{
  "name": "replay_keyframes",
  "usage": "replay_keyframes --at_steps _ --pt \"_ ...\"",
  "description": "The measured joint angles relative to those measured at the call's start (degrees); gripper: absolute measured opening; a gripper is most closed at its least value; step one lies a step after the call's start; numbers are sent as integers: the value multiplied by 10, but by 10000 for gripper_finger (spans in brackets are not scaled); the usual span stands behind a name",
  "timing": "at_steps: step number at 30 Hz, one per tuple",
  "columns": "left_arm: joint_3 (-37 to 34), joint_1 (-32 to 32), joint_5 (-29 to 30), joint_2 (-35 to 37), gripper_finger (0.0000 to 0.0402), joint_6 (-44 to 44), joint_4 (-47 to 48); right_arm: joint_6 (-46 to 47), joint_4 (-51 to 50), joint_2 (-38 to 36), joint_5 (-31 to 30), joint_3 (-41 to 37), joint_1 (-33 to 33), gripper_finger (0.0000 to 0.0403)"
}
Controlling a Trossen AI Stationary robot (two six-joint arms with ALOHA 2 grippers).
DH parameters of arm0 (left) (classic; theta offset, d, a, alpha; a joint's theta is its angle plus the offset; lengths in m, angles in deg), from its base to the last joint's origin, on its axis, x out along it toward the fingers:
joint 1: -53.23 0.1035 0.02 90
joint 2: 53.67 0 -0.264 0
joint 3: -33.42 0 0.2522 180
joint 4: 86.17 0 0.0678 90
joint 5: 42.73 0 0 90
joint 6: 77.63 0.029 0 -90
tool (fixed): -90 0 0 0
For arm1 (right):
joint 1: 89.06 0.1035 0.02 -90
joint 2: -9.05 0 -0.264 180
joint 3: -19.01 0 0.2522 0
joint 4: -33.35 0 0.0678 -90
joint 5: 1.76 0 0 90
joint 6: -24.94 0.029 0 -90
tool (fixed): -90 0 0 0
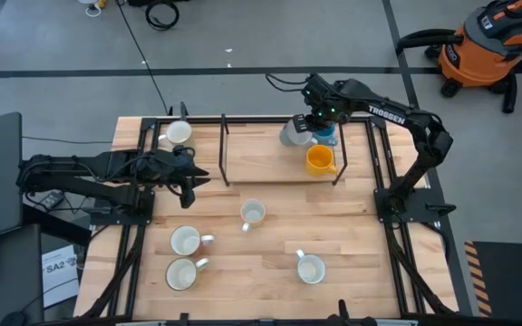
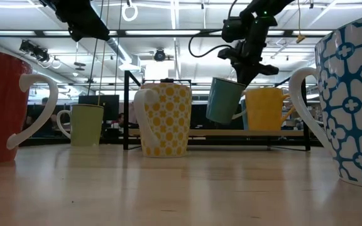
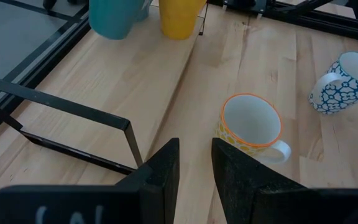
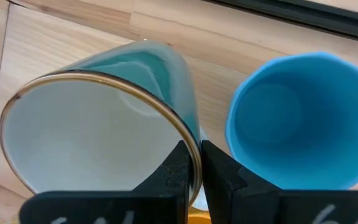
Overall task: Place coffee mugs
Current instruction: Put the dark green mug on the shelf
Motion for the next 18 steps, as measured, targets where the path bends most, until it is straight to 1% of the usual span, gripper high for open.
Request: replay_keyframes --at_steps 5,18 --pt "0 0 0 0 100 0 0 0 14 0 -10 -21 0 35" --pt "0 0 0 0 100 5 0 -1 23 0 -18 -21 -7 36"
